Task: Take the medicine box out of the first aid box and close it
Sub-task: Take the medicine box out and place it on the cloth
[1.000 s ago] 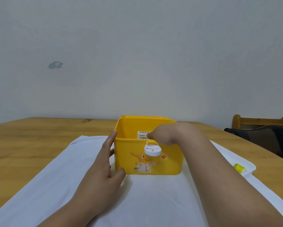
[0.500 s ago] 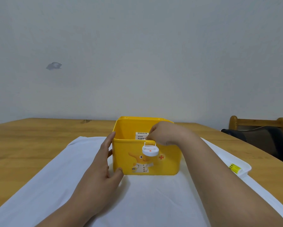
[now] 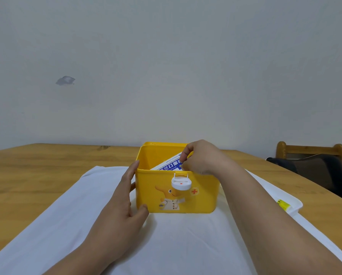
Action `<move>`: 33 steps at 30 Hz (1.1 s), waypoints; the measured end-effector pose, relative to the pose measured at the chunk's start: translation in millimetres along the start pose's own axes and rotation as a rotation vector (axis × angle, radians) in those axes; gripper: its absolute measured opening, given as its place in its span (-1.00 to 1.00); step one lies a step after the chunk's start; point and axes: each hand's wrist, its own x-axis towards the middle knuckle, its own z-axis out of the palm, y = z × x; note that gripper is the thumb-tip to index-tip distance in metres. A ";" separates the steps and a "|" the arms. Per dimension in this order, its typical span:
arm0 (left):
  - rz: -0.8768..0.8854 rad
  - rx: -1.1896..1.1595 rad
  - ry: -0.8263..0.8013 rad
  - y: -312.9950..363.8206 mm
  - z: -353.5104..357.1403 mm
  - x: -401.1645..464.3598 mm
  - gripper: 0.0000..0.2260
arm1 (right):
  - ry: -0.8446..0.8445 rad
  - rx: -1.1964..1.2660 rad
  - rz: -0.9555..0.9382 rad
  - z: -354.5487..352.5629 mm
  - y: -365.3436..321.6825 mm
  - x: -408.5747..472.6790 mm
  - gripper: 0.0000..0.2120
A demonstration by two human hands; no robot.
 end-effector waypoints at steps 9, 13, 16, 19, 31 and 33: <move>-0.002 -0.007 -0.009 -0.7 -0.8 -0.4 -0.12 | 0.019 0.258 0.007 -5.7 2.2 -0.3 -0.85; -0.003 -0.023 -0.017 1.5 -1.1 -0.8 -0.12 | 0.117 0.438 0.025 -9.6 0.0 -0.8 -0.88; -0.002 -0.034 -0.025 3.9 -1.5 -0.9 -0.13 | 0.230 0.544 0.023 -17.4 0.9 -0.5 -0.88; -0.001 -0.068 -0.020 5.8 -1.9 -1.2 -0.18 | 0.307 0.649 0.009 -24.5 2.3 -0.7 -0.87; -0.077 -0.455 0.295 19.5 -21.5 10.4 -0.37 | 0.181 0.776 -0.147 -18.2 -16.4 -10.5 -0.87; -0.090 -0.505 0.330 23.1 -28.1 13.5 -0.42 | 0.161 0.747 -0.188 -12.6 -22.7 -12.5 -0.87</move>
